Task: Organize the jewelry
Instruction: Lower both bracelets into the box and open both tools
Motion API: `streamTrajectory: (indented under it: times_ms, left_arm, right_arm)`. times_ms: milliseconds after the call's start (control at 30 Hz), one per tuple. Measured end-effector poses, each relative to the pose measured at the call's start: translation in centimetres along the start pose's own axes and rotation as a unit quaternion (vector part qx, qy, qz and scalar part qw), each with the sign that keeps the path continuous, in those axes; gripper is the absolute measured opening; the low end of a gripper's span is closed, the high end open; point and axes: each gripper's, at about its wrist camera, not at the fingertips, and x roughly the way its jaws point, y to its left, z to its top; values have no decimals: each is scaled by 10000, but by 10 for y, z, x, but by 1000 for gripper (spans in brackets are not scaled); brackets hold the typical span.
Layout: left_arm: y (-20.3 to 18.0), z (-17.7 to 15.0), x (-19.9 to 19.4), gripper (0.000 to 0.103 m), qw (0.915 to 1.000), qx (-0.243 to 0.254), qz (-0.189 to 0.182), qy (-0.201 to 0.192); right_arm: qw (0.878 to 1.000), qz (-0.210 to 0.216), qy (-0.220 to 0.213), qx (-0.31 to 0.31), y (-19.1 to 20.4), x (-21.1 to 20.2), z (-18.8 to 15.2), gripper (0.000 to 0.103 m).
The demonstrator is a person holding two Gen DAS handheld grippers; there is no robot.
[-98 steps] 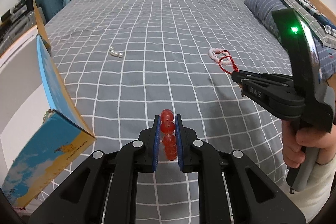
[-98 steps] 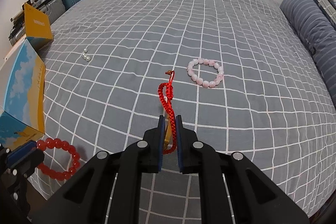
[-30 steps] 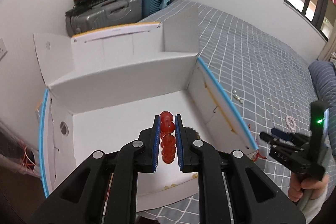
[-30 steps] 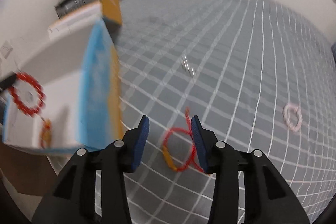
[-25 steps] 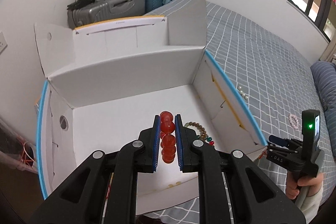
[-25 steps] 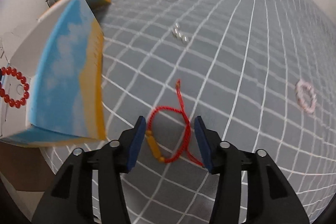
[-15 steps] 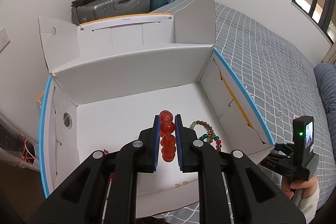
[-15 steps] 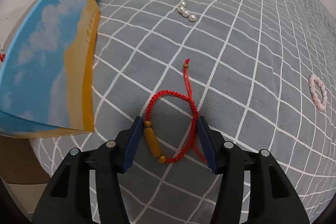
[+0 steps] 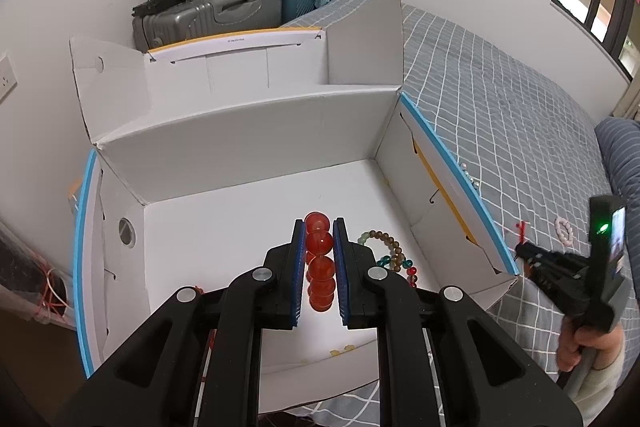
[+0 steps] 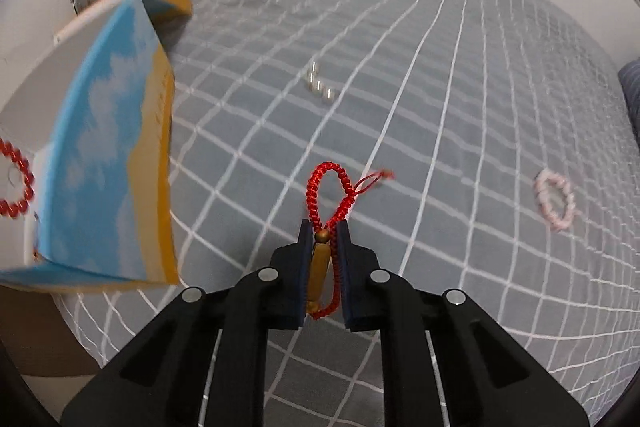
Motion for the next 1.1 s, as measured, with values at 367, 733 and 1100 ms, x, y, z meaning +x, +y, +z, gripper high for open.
streamTrajectory:
  times_ms: [367,733,1100]
  left_arm:
    - [10,1,-10,13,9998,-80,132,-84]
    - [37,-6,-14,13,9989,-345,319,-59]
    - [69,-23,-7,13,9968,-643,471,92]
  right_arm:
    - [9958,223,-804,-379,48,-65,43,11]
    - [9844,773,-1084,-1150,141,-96,53,11]
    - [9807,1006,-680,-1533,199,-65,42,11]
